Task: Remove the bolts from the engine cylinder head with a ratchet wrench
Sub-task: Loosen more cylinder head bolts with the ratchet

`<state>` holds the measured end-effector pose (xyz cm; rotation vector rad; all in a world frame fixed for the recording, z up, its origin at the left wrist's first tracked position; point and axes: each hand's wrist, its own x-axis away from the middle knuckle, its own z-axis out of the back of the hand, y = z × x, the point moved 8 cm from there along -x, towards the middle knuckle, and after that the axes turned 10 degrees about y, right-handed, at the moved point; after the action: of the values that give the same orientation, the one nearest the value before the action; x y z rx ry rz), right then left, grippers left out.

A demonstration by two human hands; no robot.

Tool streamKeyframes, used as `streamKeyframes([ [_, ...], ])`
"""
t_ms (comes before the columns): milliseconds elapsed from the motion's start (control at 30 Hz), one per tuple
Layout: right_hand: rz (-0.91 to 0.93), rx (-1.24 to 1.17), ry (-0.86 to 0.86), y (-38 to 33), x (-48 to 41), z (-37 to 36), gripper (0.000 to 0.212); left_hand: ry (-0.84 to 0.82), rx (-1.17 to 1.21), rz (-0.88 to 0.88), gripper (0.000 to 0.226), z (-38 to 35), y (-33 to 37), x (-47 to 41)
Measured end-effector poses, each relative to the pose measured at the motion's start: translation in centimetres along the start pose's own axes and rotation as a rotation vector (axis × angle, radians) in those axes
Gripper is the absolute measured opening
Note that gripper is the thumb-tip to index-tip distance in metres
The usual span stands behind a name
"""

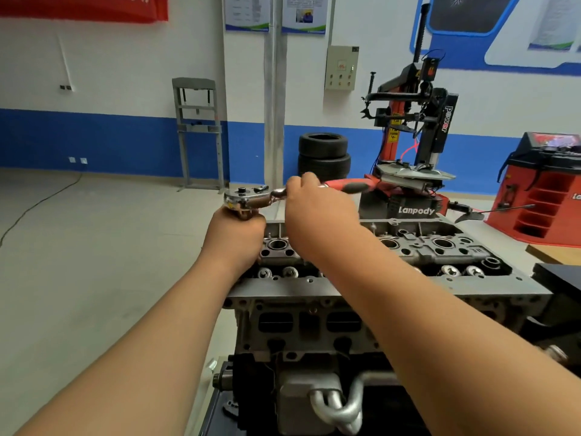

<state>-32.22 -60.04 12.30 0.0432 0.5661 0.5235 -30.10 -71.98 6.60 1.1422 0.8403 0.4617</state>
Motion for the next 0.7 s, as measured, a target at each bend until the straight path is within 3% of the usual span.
streamKeyframes([
  [133, 0.119, 0.033, -0.002, -0.6, 4.8, 3.4, 0.035, -0.029, -0.093, -0.074, 0.023, -0.3, 0.7, 0.0],
  [200, 0.187, -0.085, -0.056, -1.6, 6.3, 4.8, 0.021, -0.025, -0.209, -0.198, 0.028, -0.1, 1.7, 0.3],
  [267, 0.132, -0.233, -0.117, -1.8, 6.4, 5.2, 0.008, -0.034, -0.265, -0.285, 0.035, 0.0, 2.4, 0.7],
  [367, 0.06, -0.172, -0.092, -1.0, 4.5, 4.1, 0.02, -0.013, -0.246, -0.219, 0.027, 0.2, 1.7, 0.7],
  [467, -0.001, -0.115, 0.024, 0.6, 1.1, 1.7, 0.011, 0.001, -0.049, -0.036, 0.013, 0.1, 0.2, 0.4],
  [600, -0.033, -0.48, -0.028, -0.8, -3.6, -1.5, 0.026, -0.011, 0.064, 0.008, 0.012, 0.0, -0.4, 0.3],
  [700, 0.026, -0.551, -0.091, -3.0, -5.7, -2.3, 0.03, -0.026, 0.06, 0.008, 0.015, 0.1, -0.3, 0.1],
])
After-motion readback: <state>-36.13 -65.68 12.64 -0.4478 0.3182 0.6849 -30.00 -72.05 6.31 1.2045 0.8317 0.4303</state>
